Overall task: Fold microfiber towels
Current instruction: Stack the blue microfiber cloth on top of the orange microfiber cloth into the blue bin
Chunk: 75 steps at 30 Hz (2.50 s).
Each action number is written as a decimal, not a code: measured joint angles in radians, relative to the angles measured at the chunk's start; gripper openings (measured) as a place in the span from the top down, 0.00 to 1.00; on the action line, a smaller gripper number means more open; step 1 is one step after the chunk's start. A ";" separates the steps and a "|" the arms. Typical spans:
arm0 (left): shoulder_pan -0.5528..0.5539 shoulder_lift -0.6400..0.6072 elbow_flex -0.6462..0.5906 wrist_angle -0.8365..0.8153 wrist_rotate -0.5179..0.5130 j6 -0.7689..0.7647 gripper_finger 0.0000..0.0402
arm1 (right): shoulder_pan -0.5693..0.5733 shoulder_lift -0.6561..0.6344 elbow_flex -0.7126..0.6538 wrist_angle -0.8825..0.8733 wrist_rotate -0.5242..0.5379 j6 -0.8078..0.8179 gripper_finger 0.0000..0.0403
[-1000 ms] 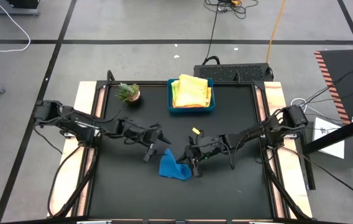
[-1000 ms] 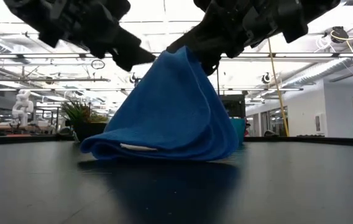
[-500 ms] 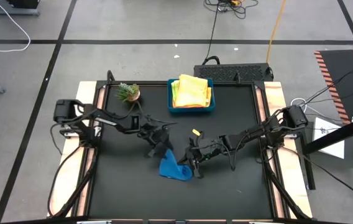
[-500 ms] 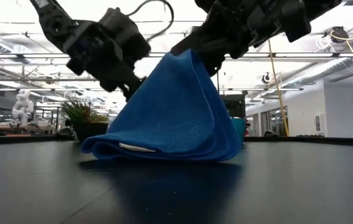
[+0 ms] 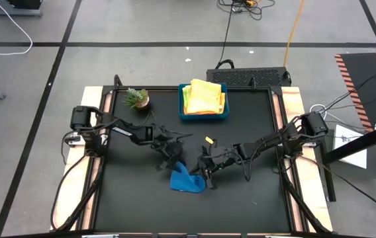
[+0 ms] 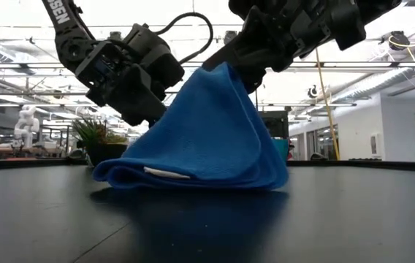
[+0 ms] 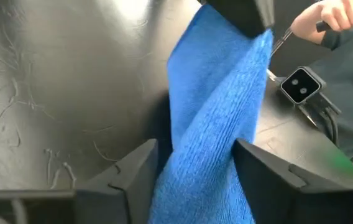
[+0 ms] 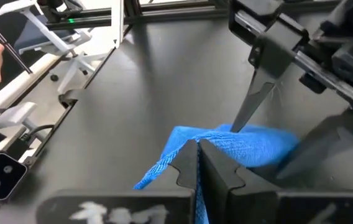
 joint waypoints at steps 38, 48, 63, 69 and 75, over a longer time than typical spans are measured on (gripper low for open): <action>-0.009 0.000 0.000 -0.027 -0.089 -0.018 0.99 | -0.069 0.069 0.001 -0.231 -0.054 0.280 0.47; -0.020 0.000 0.000 -0.022 -0.089 0.000 0.99 | -0.109 0.104 0.001 -0.232 -0.053 0.278 0.70; -0.019 -0.088 -0.001 -0.047 -0.301 -0.025 0.98 | -0.119 0.017 0.001 -0.308 -0.050 0.182 0.99; 0.007 -0.273 -0.001 -0.141 -0.477 0.030 0.98 | -0.135 -0.169 0.000 -0.408 0.055 0.111 0.99; 0.013 -0.419 0.000 -0.144 -0.693 0.145 0.99 | -0.179 -0.352 0.001 -0.479 0.193 0.028 1.00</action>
